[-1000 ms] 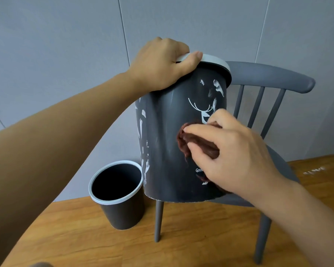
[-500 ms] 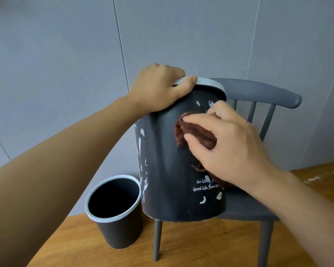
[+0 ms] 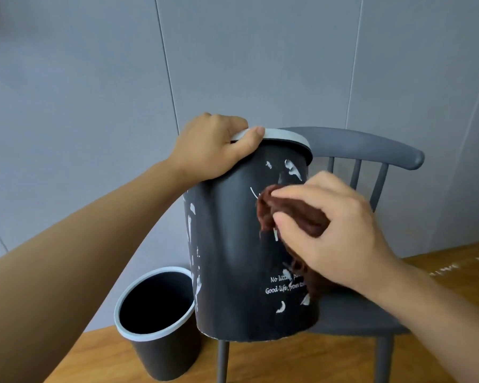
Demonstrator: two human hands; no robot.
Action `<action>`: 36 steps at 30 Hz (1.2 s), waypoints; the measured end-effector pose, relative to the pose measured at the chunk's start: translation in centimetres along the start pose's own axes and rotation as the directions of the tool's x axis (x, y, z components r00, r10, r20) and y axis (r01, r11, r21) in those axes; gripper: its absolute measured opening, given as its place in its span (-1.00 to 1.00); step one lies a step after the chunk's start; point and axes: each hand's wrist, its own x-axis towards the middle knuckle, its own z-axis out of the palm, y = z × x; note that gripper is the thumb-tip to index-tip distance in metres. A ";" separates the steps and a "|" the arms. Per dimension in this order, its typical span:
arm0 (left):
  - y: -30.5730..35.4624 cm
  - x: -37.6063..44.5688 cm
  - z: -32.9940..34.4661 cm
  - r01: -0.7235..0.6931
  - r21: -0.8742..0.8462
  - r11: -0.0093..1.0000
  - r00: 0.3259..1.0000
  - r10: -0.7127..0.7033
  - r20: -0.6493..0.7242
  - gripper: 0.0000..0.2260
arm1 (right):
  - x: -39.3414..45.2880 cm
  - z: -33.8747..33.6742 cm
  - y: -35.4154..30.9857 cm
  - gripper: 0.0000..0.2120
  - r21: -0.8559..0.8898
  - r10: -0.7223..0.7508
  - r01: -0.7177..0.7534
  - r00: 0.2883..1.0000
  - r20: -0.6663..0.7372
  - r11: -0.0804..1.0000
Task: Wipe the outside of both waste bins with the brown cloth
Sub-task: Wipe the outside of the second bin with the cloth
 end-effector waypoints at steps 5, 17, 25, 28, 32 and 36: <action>-0.1 -0.4 -0.2 -0.030 0.008 1.000 0.999 0.030 -0.022 -0.51 | 5.8 0.6 2.3 -0.76 -0.070 0.132 -0.151 0.965 -0.225 0.986; -0.7 -0.9 -0.5 -0.042 -0.004 0.999 0.998 0.042 -0.051 -0.53 | 2.5 1.7 -0.1 -0.73 -0.139 -0.058 0.060 0.998 0.019 0.988; -0.3 -0.7 -0.3 -0.043 -0.014 0.999 0.998 0.043 -0.042 -0.53 | 4.4 2.4 0.1 -0.77 -0.223 0.100 -0.138 0.980 -0.173 0.965; -0.5 -1.0 -0.5 -0.063 -0.034 0.997 0.996 0.061 -0.059 -0.55 | 3.5 2.2 -0.8 -0.70 -0.166 -0.036 0.036 0.999 0.007 0.985; -0.1 -0.9 -0.4 -0.070 -0.015 0.997 0.996 0.069 -0.062 -0.54 | 5.0 1.4 0.5 -0.71 -0.182 0.088 -0.115 0.984 -0.153 0.977; -0.1 -0.8 -0.4 -0.068 -0.002 0.998 0.996 0.068 -0.057 -0.54 | 4.0 2.0 -0.8 -0.72 -0.256 0.048 -0.070 0.995 -0.090 0.964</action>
